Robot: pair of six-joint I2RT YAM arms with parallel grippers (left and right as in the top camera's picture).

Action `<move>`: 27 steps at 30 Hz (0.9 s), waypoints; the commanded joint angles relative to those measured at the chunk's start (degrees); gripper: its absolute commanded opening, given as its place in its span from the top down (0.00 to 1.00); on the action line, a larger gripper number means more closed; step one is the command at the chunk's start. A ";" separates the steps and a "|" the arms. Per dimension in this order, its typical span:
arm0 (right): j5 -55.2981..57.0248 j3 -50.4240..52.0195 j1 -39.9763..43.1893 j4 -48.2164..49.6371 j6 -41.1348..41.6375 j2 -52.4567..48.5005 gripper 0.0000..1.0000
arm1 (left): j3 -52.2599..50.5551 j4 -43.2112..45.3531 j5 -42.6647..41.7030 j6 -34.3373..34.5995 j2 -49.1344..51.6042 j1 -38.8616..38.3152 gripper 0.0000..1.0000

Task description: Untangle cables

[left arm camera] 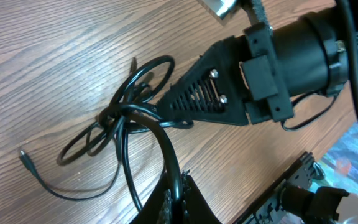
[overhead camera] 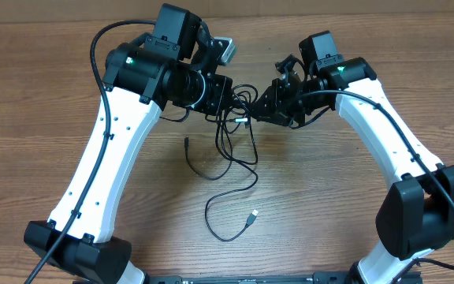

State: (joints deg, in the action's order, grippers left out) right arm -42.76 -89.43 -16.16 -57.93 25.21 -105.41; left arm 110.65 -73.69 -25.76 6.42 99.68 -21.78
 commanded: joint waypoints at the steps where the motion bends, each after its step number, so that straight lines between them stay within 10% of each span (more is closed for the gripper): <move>1: -5.29 0.28 -0.22 0.13 -2.84 -0.39 0.74 | 0.72 0.50 1.49 0.87 -0.57 -0.42 0.96; 20: 17.79 0.28 -0.28 -7.69 -0.76 -0.39 0.96 | 0.72 1.40 3.32 8.07 -0.57 -0.39 0.96; 27: 37.75 0.28 -0.09 -9.51 10.45 -0.39 0.96 | 0.72 -3.91 19.71 15.19 -0.57 -0.20 0.96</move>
State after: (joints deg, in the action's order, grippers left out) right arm -19.92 -89.43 -16.51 -66.85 28.77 -105.41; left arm 110.63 -75.90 -18.48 15.97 99.68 -22.09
